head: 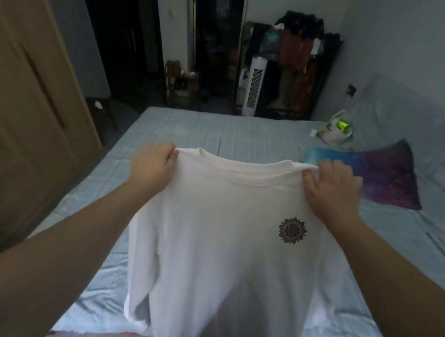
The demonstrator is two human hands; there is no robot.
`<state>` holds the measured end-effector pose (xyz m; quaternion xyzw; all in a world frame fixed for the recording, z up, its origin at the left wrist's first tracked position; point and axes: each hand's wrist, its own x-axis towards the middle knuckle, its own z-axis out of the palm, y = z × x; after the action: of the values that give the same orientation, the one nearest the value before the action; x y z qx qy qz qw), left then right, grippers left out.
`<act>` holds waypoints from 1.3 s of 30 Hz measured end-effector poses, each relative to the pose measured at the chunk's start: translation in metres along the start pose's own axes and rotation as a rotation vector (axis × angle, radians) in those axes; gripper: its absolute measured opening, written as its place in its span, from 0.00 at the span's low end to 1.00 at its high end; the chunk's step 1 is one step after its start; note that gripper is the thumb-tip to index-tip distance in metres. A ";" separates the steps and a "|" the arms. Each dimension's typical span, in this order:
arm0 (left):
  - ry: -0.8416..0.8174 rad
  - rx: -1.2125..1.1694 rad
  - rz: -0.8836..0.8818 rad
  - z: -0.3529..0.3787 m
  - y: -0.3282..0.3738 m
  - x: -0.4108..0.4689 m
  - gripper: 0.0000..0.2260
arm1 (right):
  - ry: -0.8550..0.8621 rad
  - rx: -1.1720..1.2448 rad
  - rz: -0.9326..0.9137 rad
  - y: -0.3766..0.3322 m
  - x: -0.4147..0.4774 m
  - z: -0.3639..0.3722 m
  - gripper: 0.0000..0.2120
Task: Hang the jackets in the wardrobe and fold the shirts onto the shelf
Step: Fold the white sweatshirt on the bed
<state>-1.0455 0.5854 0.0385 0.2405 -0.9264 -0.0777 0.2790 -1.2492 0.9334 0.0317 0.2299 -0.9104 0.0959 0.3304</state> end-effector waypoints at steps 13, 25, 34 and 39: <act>-0.385 -0.220 -0.346 0.263 -0.065 0.129 0.07 | -0.350 0.107 -0.013 -0.009 0.081 0.326 0.19; -0.486 0.187 -0.462 0.548 -0.133 0.169 0.11 | -0.564 0.013 -0.024 -0.026 0.077 0.590 0.16; -0.404 0.302 -0.222 0.675 -0.176 0.192 0.11 | -0.638 -0.094 -0.060 -0.021 0.081 0.725 0.21; -0.464 0.314 -0.103 0.722 -0.194 0.198 0.16 | -0.677 -0.131 -0.055 -0.019 0.065 0.778 0.22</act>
<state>-1.5115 0.3261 -0.5211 0.3035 -0.9527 -0.0004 0.0144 -1.7176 0.6400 -0.5194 0.2514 -0.9660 -0.0536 0.0261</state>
